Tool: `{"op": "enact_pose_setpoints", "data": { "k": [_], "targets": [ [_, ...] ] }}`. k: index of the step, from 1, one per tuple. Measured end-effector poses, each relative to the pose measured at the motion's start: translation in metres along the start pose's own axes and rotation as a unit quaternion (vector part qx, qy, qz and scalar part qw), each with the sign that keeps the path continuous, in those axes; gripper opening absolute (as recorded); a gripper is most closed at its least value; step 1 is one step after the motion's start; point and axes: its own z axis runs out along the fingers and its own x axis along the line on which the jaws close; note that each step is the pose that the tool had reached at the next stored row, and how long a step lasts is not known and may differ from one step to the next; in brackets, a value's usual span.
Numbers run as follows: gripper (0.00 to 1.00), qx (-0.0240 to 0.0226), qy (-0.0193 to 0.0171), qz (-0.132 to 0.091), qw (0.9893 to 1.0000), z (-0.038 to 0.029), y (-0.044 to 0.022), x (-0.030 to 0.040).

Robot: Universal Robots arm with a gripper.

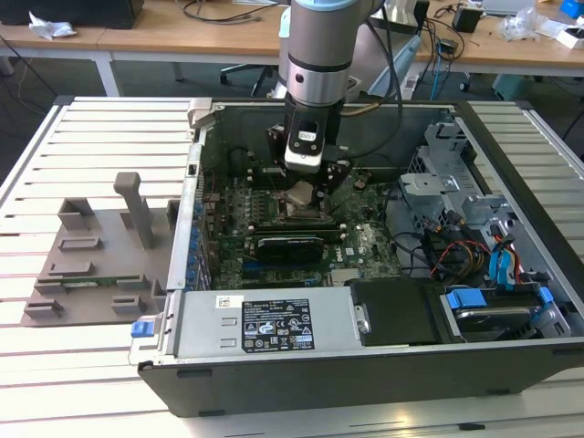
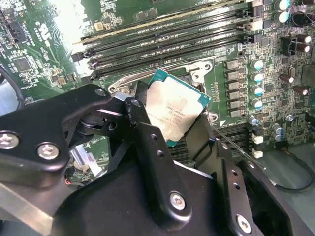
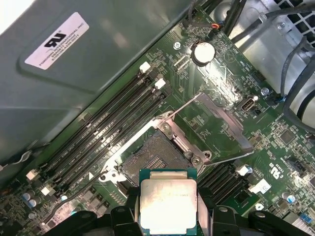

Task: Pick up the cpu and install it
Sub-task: 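Place the cpu into insertion slot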

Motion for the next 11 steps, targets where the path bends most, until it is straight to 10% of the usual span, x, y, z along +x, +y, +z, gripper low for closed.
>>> {"op": "enact_pose_setpoints", "data": {
  "k": [11],
  "targets": [
    [0.55, 0.0010, 0.0010, 0.032, 0.9995, 0.0000, 0.0000, 0.0000]
  ]
}}
